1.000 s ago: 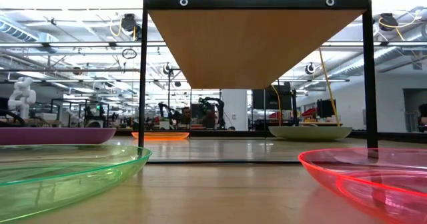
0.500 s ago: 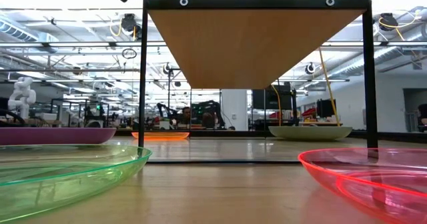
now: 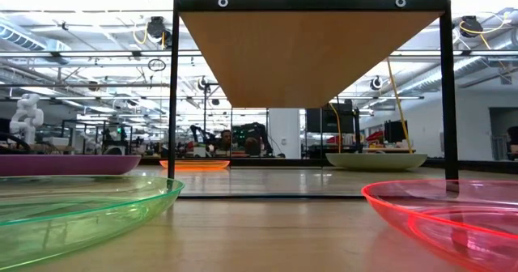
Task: Place and stack plates onto a shelf
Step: Stack the violet plate on top of the pink plate on the shelf
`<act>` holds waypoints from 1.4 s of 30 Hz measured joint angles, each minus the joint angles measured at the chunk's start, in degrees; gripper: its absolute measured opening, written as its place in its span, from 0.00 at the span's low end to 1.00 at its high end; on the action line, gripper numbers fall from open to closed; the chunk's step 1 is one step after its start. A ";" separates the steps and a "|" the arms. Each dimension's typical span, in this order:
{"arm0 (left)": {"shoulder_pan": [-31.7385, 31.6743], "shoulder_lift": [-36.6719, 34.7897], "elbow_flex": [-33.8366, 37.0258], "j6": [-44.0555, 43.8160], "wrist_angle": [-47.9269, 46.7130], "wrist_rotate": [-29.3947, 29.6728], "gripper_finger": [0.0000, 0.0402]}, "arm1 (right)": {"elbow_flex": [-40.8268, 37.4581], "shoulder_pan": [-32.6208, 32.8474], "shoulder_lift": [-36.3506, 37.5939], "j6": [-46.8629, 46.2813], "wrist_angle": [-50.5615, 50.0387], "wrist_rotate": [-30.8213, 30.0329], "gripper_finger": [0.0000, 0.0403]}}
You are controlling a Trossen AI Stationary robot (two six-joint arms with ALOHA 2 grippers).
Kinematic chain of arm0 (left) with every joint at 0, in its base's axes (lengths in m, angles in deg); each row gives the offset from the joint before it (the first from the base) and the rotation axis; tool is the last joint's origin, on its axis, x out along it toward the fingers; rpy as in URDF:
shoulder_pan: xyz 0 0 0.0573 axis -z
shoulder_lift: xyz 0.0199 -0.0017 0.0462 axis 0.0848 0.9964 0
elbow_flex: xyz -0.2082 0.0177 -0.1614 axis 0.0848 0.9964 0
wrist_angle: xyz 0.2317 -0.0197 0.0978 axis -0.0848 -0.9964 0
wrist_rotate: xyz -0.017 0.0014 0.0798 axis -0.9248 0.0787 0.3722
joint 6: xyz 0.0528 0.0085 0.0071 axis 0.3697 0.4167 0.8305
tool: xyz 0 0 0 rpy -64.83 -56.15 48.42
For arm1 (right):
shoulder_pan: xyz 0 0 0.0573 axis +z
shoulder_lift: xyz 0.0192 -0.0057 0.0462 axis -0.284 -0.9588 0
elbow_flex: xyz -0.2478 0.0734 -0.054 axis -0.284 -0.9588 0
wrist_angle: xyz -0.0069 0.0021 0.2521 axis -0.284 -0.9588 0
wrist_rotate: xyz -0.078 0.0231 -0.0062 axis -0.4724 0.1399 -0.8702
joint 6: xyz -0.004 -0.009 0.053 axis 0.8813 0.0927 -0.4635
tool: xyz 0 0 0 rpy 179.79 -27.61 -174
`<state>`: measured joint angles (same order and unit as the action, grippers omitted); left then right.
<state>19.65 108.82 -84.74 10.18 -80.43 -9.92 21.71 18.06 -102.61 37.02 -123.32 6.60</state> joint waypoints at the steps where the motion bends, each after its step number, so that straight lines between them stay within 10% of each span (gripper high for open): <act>1: 0.00 0.00 0.00 0.00 0.06 0.00 0.08 | 0.00 0.00 0.00 -0.42 -0.15 1.02 0.00; 42: -0.04 0.00 0.00 3.40 0.48 0.03 0.08 | -3.91 2.68 0.55 -4.52 3.98 1.07 0.09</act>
<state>19.60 108.82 -84.74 13.58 -79.95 -9.89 17.79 20.74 -102.06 32.50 -119.34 7.67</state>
